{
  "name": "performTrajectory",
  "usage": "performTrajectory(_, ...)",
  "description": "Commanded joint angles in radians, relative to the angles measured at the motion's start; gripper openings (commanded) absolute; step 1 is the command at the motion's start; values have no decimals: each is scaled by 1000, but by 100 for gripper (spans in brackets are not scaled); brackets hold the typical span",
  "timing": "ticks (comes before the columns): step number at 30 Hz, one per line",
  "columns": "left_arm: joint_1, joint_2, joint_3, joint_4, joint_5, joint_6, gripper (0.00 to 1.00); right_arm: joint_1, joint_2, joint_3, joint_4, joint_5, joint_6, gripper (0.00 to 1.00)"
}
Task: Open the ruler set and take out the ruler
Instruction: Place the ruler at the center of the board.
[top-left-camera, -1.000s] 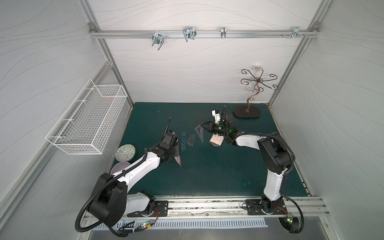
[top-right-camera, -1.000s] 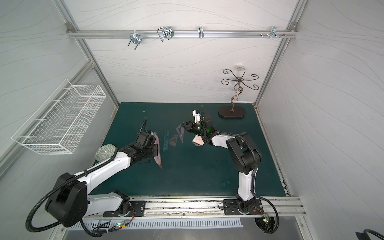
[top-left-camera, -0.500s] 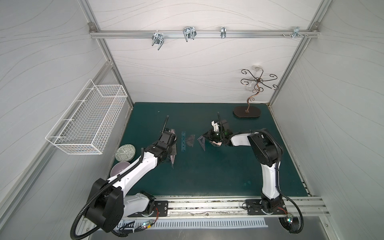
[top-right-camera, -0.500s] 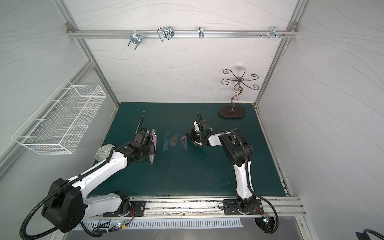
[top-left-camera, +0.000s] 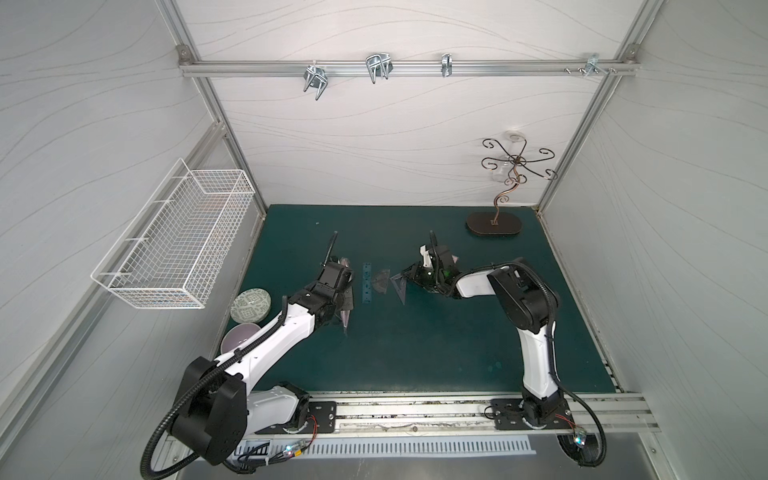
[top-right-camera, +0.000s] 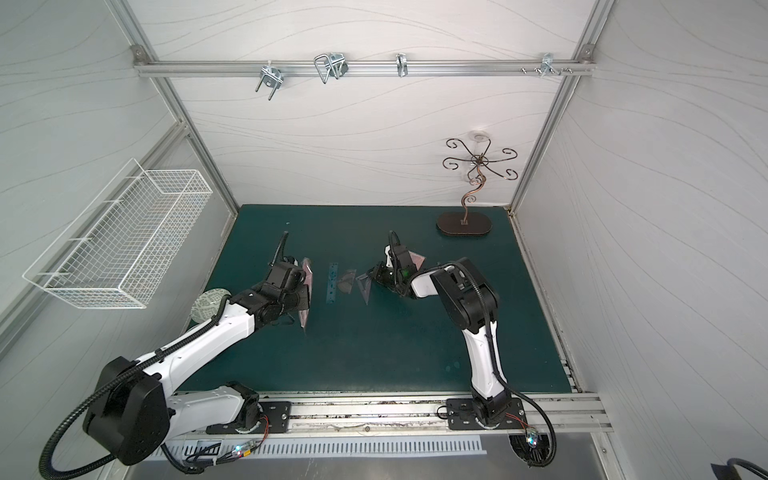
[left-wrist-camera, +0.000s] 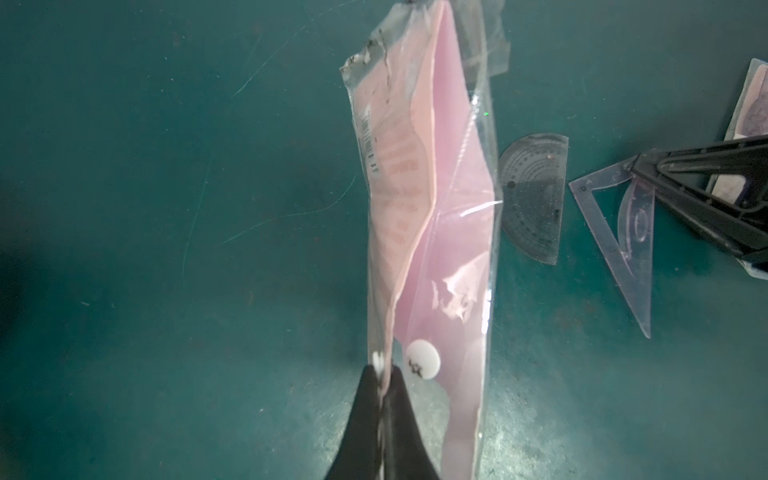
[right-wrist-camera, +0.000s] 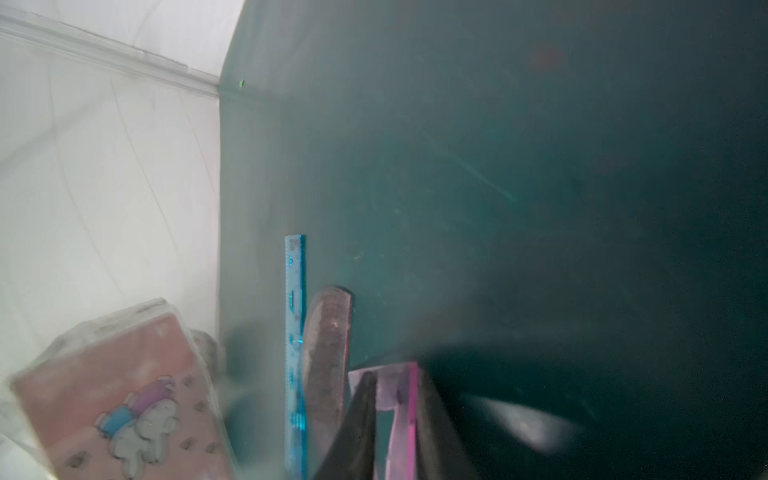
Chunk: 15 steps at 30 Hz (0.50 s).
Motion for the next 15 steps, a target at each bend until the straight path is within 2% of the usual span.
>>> performTrajectory(1,-2,-6,37,15,-12,11,0,1,-49,-54,-52,78,-6,52)
performTrajectory(2,-6,-5,37,11,-18,17,0,2,-75,-68,-53,99,-18,57)
performTrajectory(6,-13,-1,28,22,-14,20,0,6,-196,-90,-114,159,-101,58)
performTrajectory(8,-13,1,18,36,3,19,0,6,-257,-79,-165,153,-146,54)
performTrajectory(10,-13,1,4,66,44,25,0,8,-315,-82,-151,71,-185,48)
performTrajectory(11,-12,0,-6,82,67,27,0,9,-323,-83,-116,-2,-189,42)
performTrajectory(12,-13,-1,-19,111,98,29,0,7,-318,-77,-66,-108,-175,29)
performTrajectory(13,-12,-4,-31,133,116,27,0,4,-289,-64,4,-246,-131,10)
performTrajectory(14,-13,-4,-39,150,129,21,0,5,-258,-52,80,-338,-73,0)
performTrajectory(15,-13,-2,-46,165,146,21,0,12,-220,-44,165,-417,8,0)
